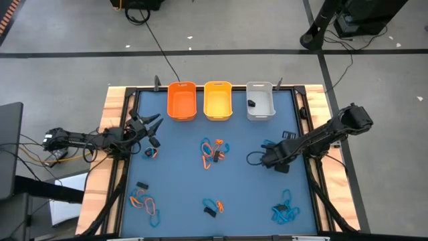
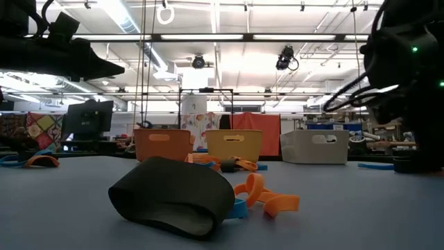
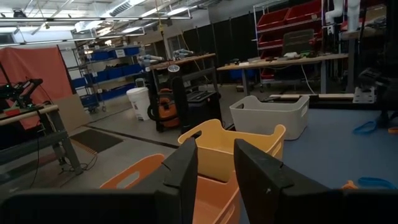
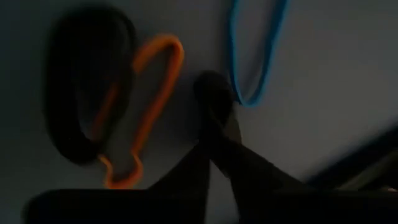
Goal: Sort rubber bands into baskets
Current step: Put the black rubber band into the gray bin
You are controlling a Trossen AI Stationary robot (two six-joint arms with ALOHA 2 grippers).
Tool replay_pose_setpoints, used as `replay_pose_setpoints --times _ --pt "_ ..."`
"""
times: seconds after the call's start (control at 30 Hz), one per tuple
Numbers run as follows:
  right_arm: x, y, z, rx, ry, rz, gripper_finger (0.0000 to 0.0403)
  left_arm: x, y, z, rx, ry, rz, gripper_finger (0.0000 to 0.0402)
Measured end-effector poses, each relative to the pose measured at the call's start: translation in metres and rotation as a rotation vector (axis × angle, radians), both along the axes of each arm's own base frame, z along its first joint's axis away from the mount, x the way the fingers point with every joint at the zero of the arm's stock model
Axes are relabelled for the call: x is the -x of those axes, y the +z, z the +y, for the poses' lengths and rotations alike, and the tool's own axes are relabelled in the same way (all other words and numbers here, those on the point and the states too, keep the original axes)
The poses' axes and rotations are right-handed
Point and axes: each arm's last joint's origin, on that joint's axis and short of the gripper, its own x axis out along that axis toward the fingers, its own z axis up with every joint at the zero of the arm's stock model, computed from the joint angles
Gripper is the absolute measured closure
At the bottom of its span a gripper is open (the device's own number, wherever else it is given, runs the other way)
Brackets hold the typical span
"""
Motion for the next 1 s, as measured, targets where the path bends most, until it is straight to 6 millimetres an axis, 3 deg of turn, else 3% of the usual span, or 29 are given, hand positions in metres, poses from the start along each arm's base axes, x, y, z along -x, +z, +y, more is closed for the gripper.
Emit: replay_pose_setpoints --times 0.1,0.3,0.7,1.0 --pt "-0.004 -0.001 -0.001 -0.031 0.005 -0.03 0.0391 0.0 0.0 0.0 0.0 0.0 0.001 0.0291" --pt "-0.008 0.008 -0.003 -0.054 -0.006 -0.083 0.0396 0.0 0.0 0.0 0.0 0.0 0.0 0.0291" --pt "-0.037 0.084 -0.003 0.047 0.066 -0.454 0.04 0.0 0.0 0.0 0.002 -0.001 0.002 0.0291" --pt "-0.071 0.102 -0.043 0.281 0.045 -0.724 0.04 0.0 -0.002 0.0 0.006 -0.001 0.019 0.0291"
